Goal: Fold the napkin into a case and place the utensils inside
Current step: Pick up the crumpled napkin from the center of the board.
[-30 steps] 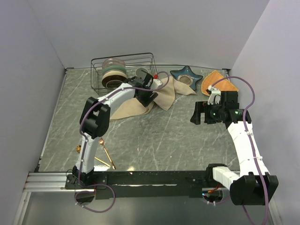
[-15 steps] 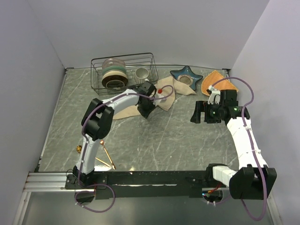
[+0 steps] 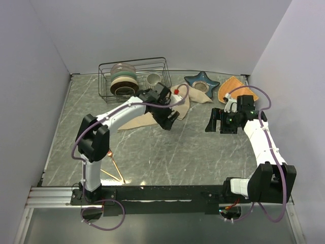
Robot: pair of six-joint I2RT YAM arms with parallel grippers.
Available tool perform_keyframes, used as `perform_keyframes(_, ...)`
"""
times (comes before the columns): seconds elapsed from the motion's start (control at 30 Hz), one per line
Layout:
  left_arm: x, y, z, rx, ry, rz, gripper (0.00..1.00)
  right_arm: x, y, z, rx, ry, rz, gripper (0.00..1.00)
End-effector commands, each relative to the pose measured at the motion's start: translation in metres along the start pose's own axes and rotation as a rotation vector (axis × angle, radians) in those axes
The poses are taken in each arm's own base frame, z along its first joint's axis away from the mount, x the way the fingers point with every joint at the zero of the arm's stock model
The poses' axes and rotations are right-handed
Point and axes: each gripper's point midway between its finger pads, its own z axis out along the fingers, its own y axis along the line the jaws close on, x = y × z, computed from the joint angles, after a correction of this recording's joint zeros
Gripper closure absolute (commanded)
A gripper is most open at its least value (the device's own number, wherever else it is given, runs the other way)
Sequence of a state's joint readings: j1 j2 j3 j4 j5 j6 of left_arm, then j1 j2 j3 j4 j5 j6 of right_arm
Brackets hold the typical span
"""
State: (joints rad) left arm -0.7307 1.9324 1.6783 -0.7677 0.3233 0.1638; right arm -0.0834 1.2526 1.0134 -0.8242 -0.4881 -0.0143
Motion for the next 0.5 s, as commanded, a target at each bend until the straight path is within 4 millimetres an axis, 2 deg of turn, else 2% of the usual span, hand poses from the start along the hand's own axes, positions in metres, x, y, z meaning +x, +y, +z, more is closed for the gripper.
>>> perform_keyframes(0.0, 0.003, 0.082, 0.007, -0.242, -0.002, -0.106, 0.22, -0.013, 0.005, -0.007, -0.019, -0.062, -0.011, 0.00)
perform_keyframes(0.03, 0.001, 0.091, 0.009, -0.262, -0.003, -0.116, 0.21, -0.013, 0.005, -0.007, -0.017, -0.066, -0.013, 0.00)
perform_keyframes(0.07, 0.009, 0.101, 0.019, -0.274, 0.024, -0.135, 0.21, -0.012, 0.004, -0.007, -0.015, -0.067, -0.012, 0.00)
perform_keyframes(0.1, 0.011, 0.115, 0.020, -0.298, 0.022, -0.159, 0.21, -0.013, 0.004, -0.008, -0.014, -0.070, -0.012, 0.00)
perform_keyframes(0.2, 0.018, 0.134, 0.035, -0.315, 0.037, -0.187, 0.21, -0.012, 0.005, -0.007, -0.012, -0.071, 0.014, 0.00)
perform_keyframes(0.3, 0.026, 0.135, 0.051, -0.289, 0.058, -0.185, 0.22, -0.012, 0.004, -0.006, -0.014, -0.069, 0.019, 0.00)
perform_keyframes(0.37, 0.032, 0.128, 0.062, -0.230, 0.068, -0.183, 0.24, -0.012, 0.004, -0.006, -0.016, -0.065, 0.024, 0.00)
perform_keyframes(0.43, 0.038, 0.118, 0.071, -0.188, 0.086, -0.169, 0.35, -0.011, 0.003, -0.005, -0.018, -0.062, 0.030, 0.00)
perform_keyframes(0.47, 0.045, 0.111, 0.073, -0.168, 0.114, -0.163, 0.52, -0.011, 0.002, -0.005, -0.018, -0.061, 0.035, 0.00)
